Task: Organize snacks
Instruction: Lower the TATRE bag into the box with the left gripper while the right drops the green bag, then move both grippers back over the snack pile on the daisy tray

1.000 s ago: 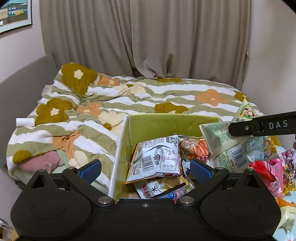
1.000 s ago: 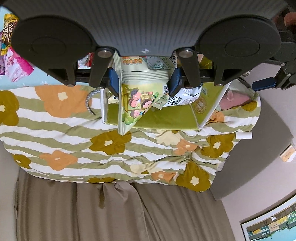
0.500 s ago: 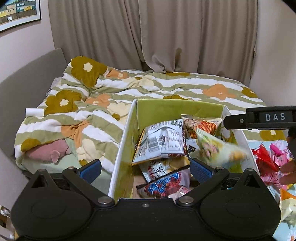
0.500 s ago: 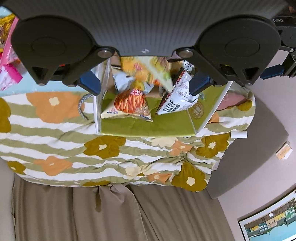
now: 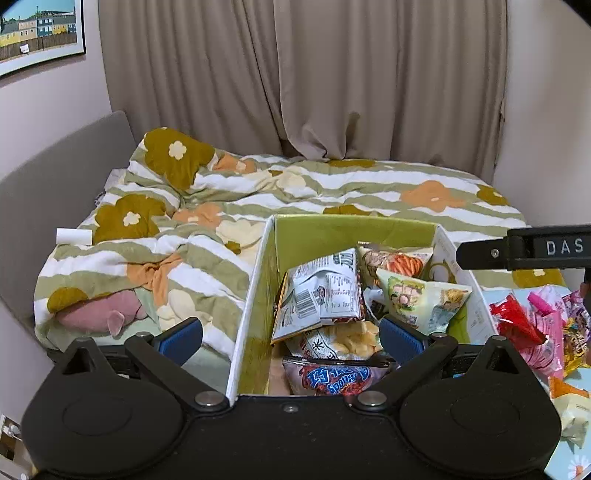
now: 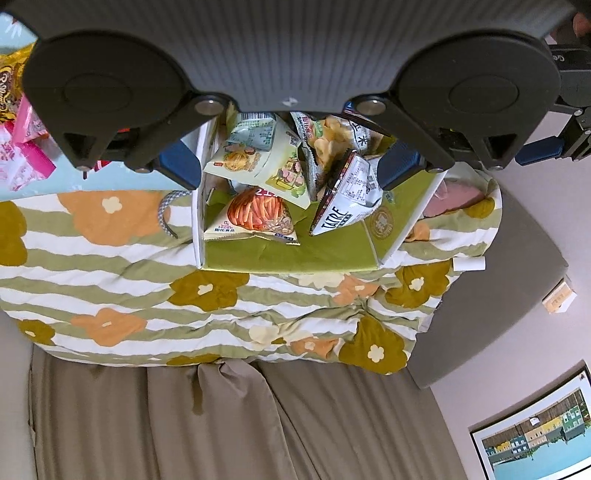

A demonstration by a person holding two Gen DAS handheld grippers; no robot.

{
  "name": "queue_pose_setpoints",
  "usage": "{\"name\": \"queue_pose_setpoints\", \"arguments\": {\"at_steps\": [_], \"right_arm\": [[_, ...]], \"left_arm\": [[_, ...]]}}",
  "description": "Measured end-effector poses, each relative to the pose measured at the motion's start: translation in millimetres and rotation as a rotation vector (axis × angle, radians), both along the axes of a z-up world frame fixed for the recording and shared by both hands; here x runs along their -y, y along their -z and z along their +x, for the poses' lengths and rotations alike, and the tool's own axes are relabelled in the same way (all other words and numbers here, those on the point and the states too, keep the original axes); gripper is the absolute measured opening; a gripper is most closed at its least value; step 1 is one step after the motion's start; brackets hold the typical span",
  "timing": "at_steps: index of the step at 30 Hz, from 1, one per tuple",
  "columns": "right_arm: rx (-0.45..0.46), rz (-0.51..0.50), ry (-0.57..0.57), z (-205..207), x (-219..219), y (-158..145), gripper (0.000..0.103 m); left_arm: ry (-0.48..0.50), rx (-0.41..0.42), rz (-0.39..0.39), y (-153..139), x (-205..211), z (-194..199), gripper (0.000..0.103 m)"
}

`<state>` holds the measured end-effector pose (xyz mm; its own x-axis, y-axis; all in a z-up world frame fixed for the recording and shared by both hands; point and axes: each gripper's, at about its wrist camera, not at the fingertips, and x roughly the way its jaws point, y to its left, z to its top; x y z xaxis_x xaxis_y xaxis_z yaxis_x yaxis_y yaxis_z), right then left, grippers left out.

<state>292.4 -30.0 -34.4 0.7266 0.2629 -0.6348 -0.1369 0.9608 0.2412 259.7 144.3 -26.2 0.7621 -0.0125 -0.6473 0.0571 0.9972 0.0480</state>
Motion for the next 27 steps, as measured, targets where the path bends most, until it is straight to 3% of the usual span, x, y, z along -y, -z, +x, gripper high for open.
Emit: {"name": "queue_pose_setpoints", "arguments": {"at_steps": [7,15,27], "right_arm": [[0.028,-0.018,0.026,-25,3,-15,0.103],[0.059,-0.041,0.127,-64,26,-32,0.103],[0.103,-0.111,0.276,-117,128,-43,0.103]], "left_arm": [[0.038,0.043,-0.012,-18,4,-14,0.103],[0.155,0.079,-0.057,-30,27,-30,0.103],[0.298,0.089,-0.076,-30,121,-55,0.103]]}}
